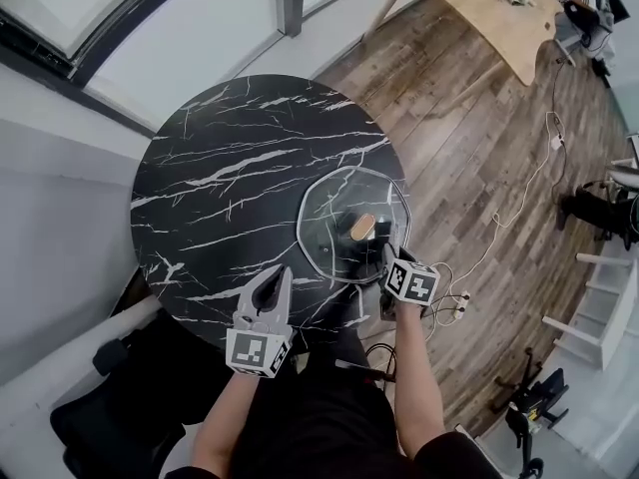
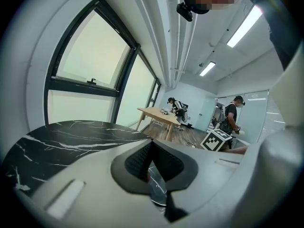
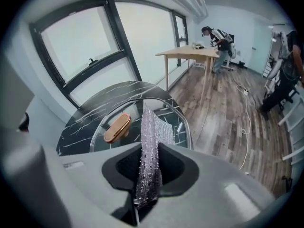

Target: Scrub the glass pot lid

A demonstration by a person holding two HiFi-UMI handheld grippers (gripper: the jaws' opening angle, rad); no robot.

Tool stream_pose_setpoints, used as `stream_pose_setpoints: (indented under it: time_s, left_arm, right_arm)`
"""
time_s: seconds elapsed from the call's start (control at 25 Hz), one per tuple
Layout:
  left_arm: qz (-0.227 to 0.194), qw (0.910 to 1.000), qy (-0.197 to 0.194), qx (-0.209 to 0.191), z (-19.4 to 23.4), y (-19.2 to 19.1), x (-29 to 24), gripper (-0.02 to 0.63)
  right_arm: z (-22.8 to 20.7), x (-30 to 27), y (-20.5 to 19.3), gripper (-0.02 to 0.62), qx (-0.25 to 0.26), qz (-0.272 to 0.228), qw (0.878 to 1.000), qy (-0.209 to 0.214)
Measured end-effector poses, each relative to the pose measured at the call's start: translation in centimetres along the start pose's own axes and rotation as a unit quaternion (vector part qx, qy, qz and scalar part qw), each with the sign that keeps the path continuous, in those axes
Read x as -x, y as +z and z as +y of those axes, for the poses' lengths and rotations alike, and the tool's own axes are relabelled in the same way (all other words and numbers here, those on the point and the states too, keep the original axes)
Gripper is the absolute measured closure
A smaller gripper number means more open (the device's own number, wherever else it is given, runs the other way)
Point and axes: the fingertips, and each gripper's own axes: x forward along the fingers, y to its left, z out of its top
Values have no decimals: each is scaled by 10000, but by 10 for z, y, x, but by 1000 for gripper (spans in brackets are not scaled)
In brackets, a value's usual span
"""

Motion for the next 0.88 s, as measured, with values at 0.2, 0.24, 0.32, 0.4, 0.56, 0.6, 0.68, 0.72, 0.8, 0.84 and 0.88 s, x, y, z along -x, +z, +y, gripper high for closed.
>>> stream_pose_setpoints:
  time_s: [0.2, 0.24, 0.32, 0.4, 0.56, 0.6, 0.68, 0.72, 0.8, 0.84, 0.88]
  left_arm:
    - [20, 10000, 19, 15, -9, 0, -17, 603]
    - [12, 10000, 24, 15, -10, 0, -20, 603]
    - [-9, 10000, 47, 39, -14, 3, -26, 603]
    - [-13, 10000, 78, 57, -16, 7, -32, 604]
    - [34, 9999, 154, 68, -15, 8, -39, 604]
    - [36, 9998, 184, 81, -14, 9, -41, 603]
    - [26, 9997, 237, 100, -13, 9, -44, 604]
    - [27, 9996, 255, 112, -12, 7, -46, 603]
    - [47, 9995, 291, 134, -9, 3, -49, 603]
    - [56, 9994, 310, 145, -7, 1, -51, 603]
    - [63, 9993, 333, 159, -6, 1, -52, 603]
  right_arm:
    - [-3, -12, 17, 520, -11, 85, 9997, 244]
    - [-4, -15, 21, 520, 19, 92, 9996, 281]
    - [-5, -22, 28, 520, 55, 117, 9993, 357]
    - [-7, -27, 36, 520, 108, 160, 9990, 407]
    - [-5, -36, 52, 520, 246, 238, 9981, 521]
    - [-4, -38, 55, 522, 285, 259, 9977, 565]
    - [-2, -43, 61, 523, 366, 312, 9969, 627]
    - [-1, -45, 64, 523, 402, 335, 9965, 647]
    - [3, -49, 70, 523, 460, 371, 9959, 684]
    - [6, -51, 72, 523, 492, 391, 9956, 699]
    - [8, -53, 74, 523, 542, 416, 9950, 723]
